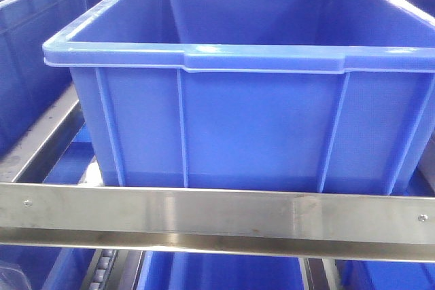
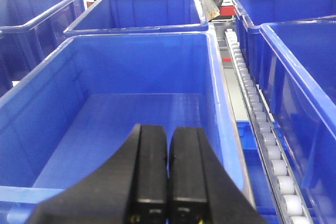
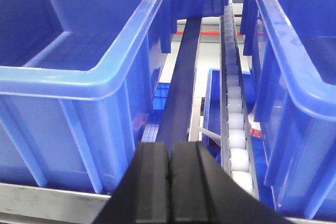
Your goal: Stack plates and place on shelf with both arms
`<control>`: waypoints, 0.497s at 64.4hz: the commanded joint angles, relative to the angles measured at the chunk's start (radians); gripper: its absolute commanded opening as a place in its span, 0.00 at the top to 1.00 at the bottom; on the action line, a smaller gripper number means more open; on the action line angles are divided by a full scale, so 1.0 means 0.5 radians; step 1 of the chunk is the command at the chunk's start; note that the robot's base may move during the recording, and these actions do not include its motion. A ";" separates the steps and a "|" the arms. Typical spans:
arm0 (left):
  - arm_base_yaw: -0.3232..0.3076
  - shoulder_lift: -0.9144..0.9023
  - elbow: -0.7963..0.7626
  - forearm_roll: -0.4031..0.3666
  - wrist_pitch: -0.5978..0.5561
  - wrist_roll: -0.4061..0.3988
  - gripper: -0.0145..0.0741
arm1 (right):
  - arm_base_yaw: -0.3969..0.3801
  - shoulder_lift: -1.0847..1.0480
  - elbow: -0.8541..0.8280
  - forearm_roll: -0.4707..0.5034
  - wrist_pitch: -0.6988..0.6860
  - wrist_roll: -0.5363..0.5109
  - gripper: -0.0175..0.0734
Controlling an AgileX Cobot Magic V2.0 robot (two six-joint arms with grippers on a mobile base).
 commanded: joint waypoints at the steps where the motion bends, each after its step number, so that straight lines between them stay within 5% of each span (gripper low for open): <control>1: 0.007 0.015 -0.007 -0.019 -0.204 -0.009 0.74 | -0.008 -0.037 -0.002 -0.026 -0.158 -0.005 0.75; 32: -0.041 -0.685 0.635 0.022 -0.242 -0.009 0.74 | -0.008 -0.037 -0.002 -0.026 -0.155 -0.005 0.75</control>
